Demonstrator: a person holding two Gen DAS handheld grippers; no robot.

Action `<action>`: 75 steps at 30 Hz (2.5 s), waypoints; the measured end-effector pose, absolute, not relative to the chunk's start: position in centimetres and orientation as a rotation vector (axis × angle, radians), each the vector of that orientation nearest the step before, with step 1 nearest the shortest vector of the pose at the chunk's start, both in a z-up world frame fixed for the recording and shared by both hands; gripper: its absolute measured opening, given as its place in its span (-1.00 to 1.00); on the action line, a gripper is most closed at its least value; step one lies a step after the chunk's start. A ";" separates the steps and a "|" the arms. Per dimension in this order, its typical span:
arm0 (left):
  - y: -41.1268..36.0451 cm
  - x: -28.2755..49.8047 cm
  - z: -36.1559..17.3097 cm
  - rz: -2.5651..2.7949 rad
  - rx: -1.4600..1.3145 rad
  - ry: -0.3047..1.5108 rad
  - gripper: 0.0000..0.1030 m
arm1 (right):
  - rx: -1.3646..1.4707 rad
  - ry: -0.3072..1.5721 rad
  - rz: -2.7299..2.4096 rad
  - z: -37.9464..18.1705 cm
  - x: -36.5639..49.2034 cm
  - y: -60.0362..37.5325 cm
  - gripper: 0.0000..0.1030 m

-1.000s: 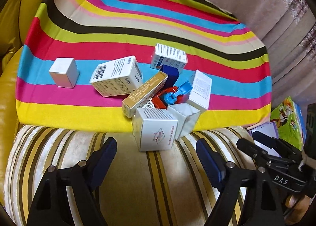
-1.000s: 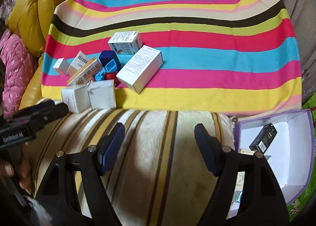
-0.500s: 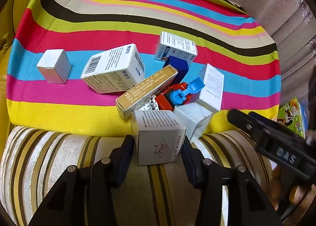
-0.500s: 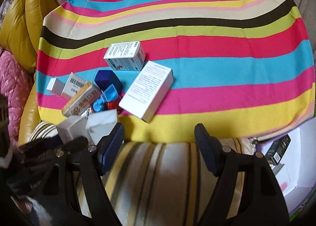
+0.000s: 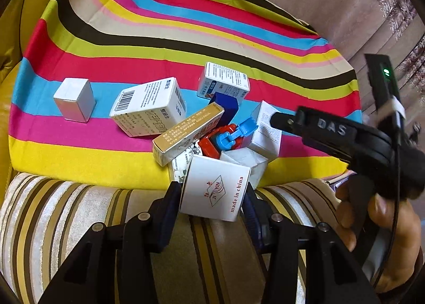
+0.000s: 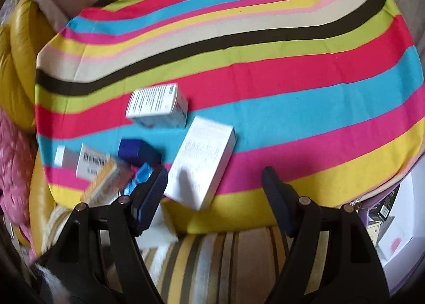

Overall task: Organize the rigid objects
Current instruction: 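Grasp the white 'made in china' box with left tool while right tool grasps white text box, then carry both white boxes with both tools to the purple-rimmed box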

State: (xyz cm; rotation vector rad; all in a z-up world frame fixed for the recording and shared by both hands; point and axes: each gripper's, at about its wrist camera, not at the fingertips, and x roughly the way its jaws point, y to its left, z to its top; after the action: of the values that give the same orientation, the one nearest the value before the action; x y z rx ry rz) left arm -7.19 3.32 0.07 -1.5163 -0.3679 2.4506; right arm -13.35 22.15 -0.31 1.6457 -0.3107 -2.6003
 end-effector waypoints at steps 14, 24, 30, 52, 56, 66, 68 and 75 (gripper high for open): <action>2.4 -7.0 0.4 2.477 -1.468 -0.429 -0.09 | 1.751 -0.183 -2.601 -2.4 -15.6 20.9 0.47; 2.0 -6.7 0.3 2.479 -1.462 -0.452 -0.09 | 1.781 -0.063 -2.543 -3.2 -13.7 22.4 -0.09; 2.2 -6.3 0.9 2.497 -1.435 -0.436 -0.10 | 1.680 -0.037 -2.583 -1.5 -12.2 23.0 -0.11; 8.8 -3.7 3.2 2.414 -1.340 -0.254 -0.10 | 1.505 -0.131 -2.703 2.6 -3.1 28.6 -0.11; 10.4 -3.6 3.3 2.382 -1.342 -0.216 -0.10 | 1.506 -0.164 -2.729 2.8 -2.0 30.3 -0.12; 15.3 -3.7 3.8 2.290 -1.341 -0.116 -0.10 | 1.549 -0.244 -2.794 2.4 0.9 35.3 -0.11; 16.3 -3.7 3.8 2.270 -1.340 -0.098 -0.10 | 1.564 -0.266 -2.802 2.1 1.4 36.2 -0.11; 20.2 -3.7 3.7 2.198 -1.327 -0.021 -0.10 | 1.602 -0.342 -2.849 1.6 2.8 39.8 -0.11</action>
State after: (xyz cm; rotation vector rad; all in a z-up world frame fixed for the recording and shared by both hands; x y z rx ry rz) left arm -3.66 20.15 3.74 -1.3274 -0.0210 2.1976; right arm 2.83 39.79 1.56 1.6018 -0.3422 -2.8490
